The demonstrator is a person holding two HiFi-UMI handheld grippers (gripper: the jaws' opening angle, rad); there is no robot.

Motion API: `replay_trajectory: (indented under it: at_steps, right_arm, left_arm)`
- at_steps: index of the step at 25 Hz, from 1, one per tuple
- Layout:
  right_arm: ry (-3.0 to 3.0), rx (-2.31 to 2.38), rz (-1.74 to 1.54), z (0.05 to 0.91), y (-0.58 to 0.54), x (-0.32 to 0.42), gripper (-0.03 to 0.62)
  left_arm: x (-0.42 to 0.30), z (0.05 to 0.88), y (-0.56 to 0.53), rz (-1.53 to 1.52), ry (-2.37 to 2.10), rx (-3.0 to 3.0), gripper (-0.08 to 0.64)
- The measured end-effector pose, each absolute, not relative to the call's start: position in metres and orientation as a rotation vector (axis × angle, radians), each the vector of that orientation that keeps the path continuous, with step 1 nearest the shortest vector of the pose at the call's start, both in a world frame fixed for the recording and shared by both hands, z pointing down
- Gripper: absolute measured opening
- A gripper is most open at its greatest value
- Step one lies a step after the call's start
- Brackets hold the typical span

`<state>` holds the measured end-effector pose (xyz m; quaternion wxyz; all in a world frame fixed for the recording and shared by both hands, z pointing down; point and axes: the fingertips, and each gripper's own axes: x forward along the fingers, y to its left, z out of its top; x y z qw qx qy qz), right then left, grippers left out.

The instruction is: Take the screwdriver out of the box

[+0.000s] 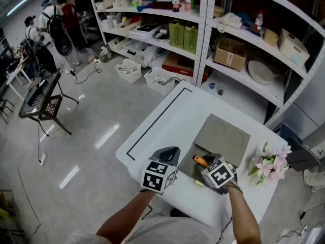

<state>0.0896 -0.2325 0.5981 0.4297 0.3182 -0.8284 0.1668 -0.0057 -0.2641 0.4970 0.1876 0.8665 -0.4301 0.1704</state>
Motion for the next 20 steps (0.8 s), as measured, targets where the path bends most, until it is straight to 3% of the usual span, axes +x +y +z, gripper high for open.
replay_trajectory:
  at_steps: [9,20]
  right_arm:
    - [-2.027,0.722,0.422,0.611,-0.231,0.087,0.126]
    - [-2.051,0.779,0.416,0.602,-0.234,0.092,0.114]
  left_arm:
    - [-0.006,0.504,-0.274,0.494,-1.216,2.413,0.006]
    - [-0.004,0.501,-0.274,0.490,-1.206,2.427,0.006]
